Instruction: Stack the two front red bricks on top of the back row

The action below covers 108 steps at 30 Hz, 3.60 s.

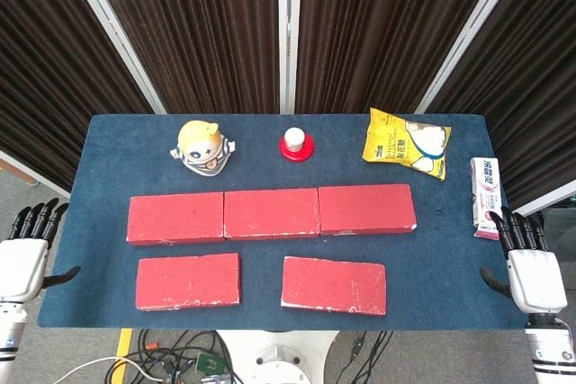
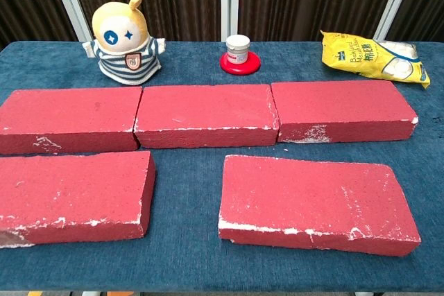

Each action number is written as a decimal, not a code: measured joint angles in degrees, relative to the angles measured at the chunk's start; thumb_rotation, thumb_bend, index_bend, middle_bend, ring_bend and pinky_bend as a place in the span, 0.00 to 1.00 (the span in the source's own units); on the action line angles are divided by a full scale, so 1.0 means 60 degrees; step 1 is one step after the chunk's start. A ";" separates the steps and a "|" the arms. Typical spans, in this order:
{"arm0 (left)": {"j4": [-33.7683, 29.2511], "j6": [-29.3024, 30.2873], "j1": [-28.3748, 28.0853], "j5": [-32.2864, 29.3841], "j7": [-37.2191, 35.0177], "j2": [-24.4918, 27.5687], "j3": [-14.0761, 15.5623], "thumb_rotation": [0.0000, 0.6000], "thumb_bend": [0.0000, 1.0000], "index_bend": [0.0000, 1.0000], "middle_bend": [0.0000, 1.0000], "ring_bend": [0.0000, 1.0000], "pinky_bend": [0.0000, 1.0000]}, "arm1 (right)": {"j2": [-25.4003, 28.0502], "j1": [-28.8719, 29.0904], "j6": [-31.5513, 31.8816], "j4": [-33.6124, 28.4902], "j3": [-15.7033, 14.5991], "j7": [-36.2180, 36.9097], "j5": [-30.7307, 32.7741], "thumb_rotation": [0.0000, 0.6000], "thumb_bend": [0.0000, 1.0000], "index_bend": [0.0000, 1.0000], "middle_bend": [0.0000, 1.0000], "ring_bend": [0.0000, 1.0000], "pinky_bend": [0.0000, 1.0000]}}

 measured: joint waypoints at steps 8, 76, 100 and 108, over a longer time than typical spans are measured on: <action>0.0124 -0.0093 0.0010 -0.0088 -0.0116 -0.0157 0.0025 1.00 0.00 0.03 0.00 0.00 0.00 | 0.0001 0.0029 -0.0073 0.0024 0.0029 -0.0006 0.0067 1.00 0.15 0.00 0.00 0.00 0.00; -0.2881 -0.3113 -0.2821 -0.4593 0.5798 -0.3790 0.0499 1.00 0.00 0.02 0.00 0.00 0.00 | 0.0060 0.0114 -0.0354 0.1018 0.0326 0.1120 0.0664 1.00 0.16 0.00 0.00 0.00 0.00; -0.2735 -0.3241 -0.3523 -0.5619 0.5326 -0.3691 0.0515 1.00 0.00 0.02 0.03 0.00 0.00 | -0.0177 0.0152 -0.0443 0.1329 0.0301 0.1319 0.0650 1.00 0.18 0.00 0.00 0.00 0.00; -0.2707 -0.3092 -0.3653 -0.5804 0.5545 -0.3778 0.0679 1.00 0.00 0.02 0.20 0.00 0.00 | -0.0206 0.0158 -0.0436 0.1356 0.0329 0.1345 0.0671 1.00 0.18 0.00 0.00 0.00 0.00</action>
